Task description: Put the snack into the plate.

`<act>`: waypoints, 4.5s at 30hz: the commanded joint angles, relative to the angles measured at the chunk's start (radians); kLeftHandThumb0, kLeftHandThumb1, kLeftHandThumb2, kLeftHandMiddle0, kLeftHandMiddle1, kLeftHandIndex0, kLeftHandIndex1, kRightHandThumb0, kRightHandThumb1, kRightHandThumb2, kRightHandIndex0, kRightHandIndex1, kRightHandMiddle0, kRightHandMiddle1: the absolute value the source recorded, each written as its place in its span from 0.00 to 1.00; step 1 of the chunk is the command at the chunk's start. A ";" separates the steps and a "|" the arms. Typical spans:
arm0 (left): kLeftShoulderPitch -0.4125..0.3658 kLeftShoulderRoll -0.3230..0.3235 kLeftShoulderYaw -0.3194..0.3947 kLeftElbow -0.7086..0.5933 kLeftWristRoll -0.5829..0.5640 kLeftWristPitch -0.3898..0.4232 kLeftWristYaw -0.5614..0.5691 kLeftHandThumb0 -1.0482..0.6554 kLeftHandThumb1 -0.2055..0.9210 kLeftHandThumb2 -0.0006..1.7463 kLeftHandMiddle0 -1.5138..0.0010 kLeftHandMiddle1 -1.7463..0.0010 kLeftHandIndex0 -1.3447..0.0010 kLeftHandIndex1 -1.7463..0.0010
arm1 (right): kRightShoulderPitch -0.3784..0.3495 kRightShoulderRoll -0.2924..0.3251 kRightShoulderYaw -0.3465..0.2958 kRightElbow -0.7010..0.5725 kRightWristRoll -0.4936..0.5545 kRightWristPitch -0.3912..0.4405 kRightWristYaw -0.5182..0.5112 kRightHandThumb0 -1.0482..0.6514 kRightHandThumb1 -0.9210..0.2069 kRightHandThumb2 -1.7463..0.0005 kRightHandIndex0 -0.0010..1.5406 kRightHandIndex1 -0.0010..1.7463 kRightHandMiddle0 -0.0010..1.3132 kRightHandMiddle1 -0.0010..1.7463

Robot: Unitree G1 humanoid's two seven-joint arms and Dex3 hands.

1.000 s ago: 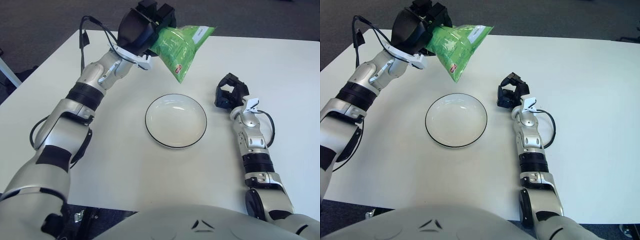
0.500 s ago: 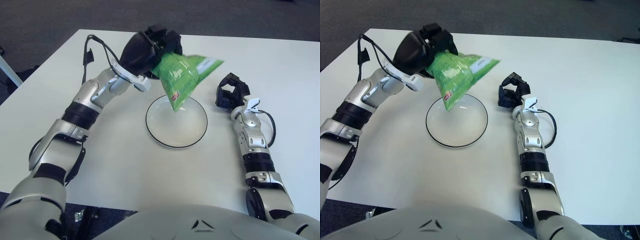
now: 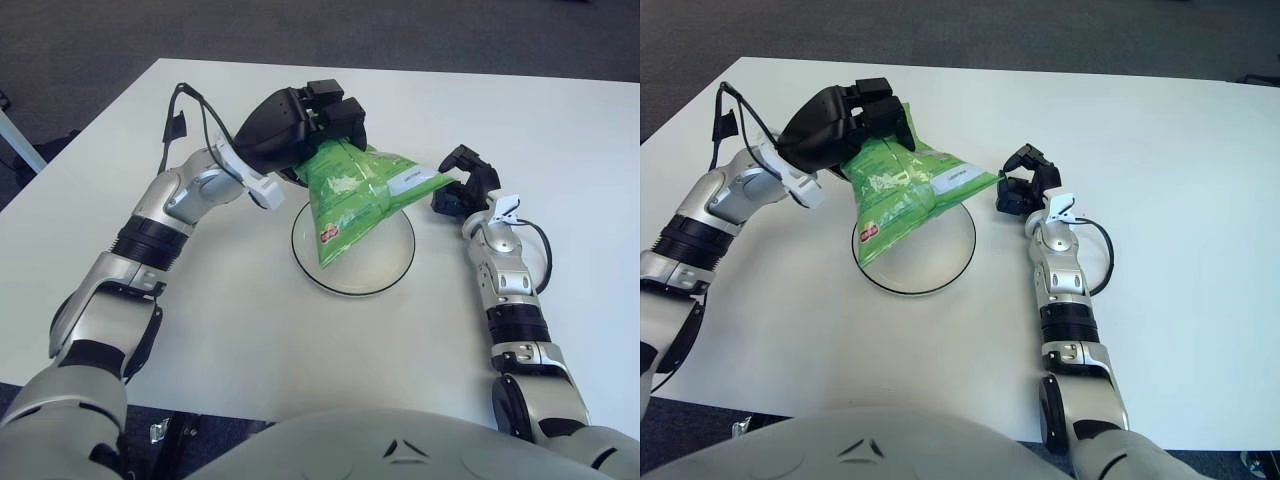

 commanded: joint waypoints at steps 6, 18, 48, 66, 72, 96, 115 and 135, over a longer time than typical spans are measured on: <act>0.068 -0.020 0.020 -0.055 0.057 -0.011 -0.029 0.61 0.25 0.90 0.46 0.04 0.59 0.00 | 0.077 0.006 0.007 0.056 -0.015 0.041 0.007 0.32 0.57 0.22 0.84 1.00 0.49 1.00; 0.121 -0.041 -0.024 -0.108 0.067 0.064 -0.194 0.61 0.24 0.91 0.46 0.03 0.58 0.00 | 0.083 0.006 0.012 0.042 -0.019 0.054 0.003 0.33 0.56 0.23 0.83 1.00 0.48 1.00; 0.107 -0.089 -0.114 -0.030 0.296 0.064 -0.127 0.61 0.19 0.94 0.49 0.00 0.47 0.04 | 0.097 0.010 0.025 0.012 -0.022 0.067 0.006 0.33 0.55 0.23 0.83 1.00 0.48 1.00; 0.046 -0.027 -0.192 -0.008 0.214 0.051 -0.313 0.31 0.78 0.43 0.89 0.11 0.94 0.20 | 0.096 0.010 0.025 0.004 -0.018 0.083 0.011 0.33 0.55 0.24 0.82 1.00 0.48 1.00; -0.043 0.015 -0.244 0.022 0.102 0.010 -0.504 0.13 0.89 0.29 0.98 0.65 0.99 0.55 | 0.093 0.007 0.025 0.012 -0.017 0.078 0.014 0.33 0.55 0.24 0.82 1.00 0.48 1.00; -0.212 0.072 -0.260 0.090 -0.592 0.094 -1.191 0.05 0.85 0.20 1.00 1.00 1.00 1.00 | 0.083 0.003 0.025 0.036 -0.027 0.063 0.009 0.33 0.56 0.23 0.84 1.00 0.49 1.00; -0.212 0.039 -0.064 0.158 -0.809 0.113 -1.388 0.00 0.89 0.13 1.00 1.00 1.00 1.00 | 0.078 0.003 0.026 0.043 -0.040 0.064 0.003 0.32 0.59 0.21 0.85 1.00 0.51 1.00; -0.104 0.054 0.136 0.110 -0.767 0.271 -1.222 0.00 0.99 0.14 1.00 1.00 1.00 1.00 | 0.080 0.005 0.019 0.035 -0.031 0.074 0.021 0.32 0.57 0.22 0.84 1.00 0.50 1.00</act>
